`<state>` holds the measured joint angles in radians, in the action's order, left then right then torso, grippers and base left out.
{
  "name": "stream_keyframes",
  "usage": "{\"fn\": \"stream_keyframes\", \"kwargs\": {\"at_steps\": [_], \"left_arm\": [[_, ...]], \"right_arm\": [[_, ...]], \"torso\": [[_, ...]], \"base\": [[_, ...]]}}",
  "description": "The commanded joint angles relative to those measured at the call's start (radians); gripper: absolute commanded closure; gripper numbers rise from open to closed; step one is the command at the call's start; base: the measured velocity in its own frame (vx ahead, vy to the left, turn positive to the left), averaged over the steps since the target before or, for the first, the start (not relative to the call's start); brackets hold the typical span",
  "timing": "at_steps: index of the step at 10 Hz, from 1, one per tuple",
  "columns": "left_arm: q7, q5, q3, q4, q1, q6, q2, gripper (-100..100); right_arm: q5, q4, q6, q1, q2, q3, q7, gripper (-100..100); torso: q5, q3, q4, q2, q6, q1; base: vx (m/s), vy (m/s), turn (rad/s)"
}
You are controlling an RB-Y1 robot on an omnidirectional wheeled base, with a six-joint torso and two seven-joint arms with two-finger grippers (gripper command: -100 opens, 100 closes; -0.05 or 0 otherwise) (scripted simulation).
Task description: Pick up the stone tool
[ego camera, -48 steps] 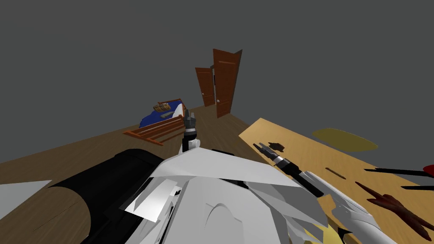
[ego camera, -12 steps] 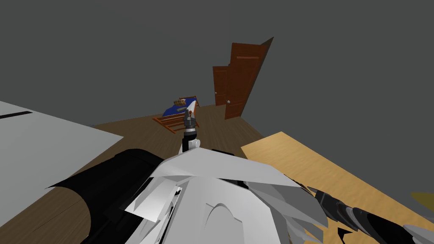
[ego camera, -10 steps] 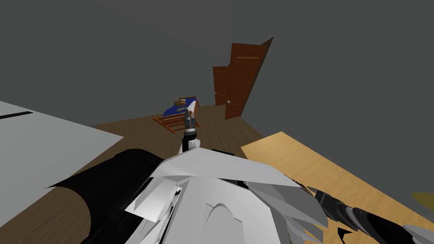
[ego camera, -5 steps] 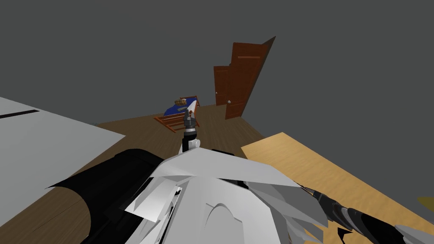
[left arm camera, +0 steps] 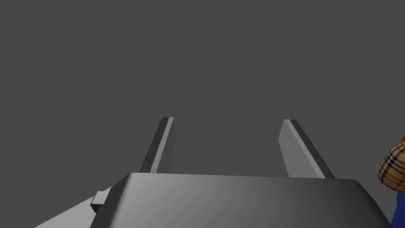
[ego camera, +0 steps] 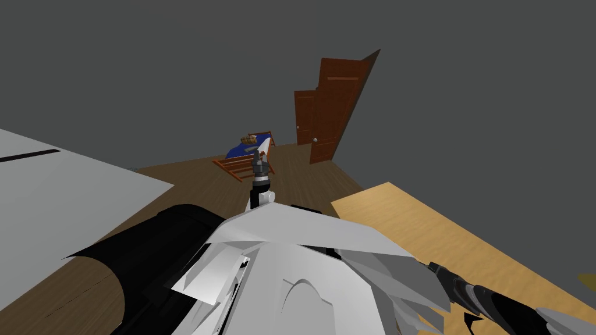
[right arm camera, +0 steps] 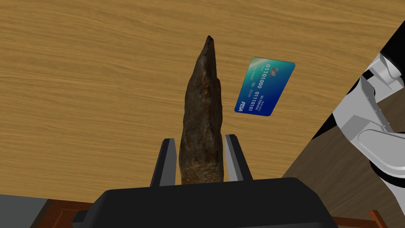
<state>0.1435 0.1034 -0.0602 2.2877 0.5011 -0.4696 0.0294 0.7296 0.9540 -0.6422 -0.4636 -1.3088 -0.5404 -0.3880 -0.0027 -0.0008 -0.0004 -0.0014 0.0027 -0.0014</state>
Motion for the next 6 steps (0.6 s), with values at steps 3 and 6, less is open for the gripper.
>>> {"fn": "stream_keyframes", "kwargs": {"at_steps": [3, 6], "left_arm": [[0.0, 0.0, 0.0, 0.0, 0.0, 0.0, 0.0, 0], [0.0, 0.0, 0.0, 0.0, 0.0, 0.0, 0.0, 0]], "right_arm": [[0.0, 0.0, 0.0, 0.0, 0.0, 0.0, 0.0, 0], [-0.006, 0.001, -0.03, 0.001, -0.033, 0.006, 0.002, 100]], "torso": [[0.0, 0.0, 0.0, 0.0, 0.0, 0.0], [0.001, -0.001, -0.001, -0.001, 0.0, 0.002]], "base": [[0.0, 0.0, 0.0], [0.015, 0.018, -0.071]]}}
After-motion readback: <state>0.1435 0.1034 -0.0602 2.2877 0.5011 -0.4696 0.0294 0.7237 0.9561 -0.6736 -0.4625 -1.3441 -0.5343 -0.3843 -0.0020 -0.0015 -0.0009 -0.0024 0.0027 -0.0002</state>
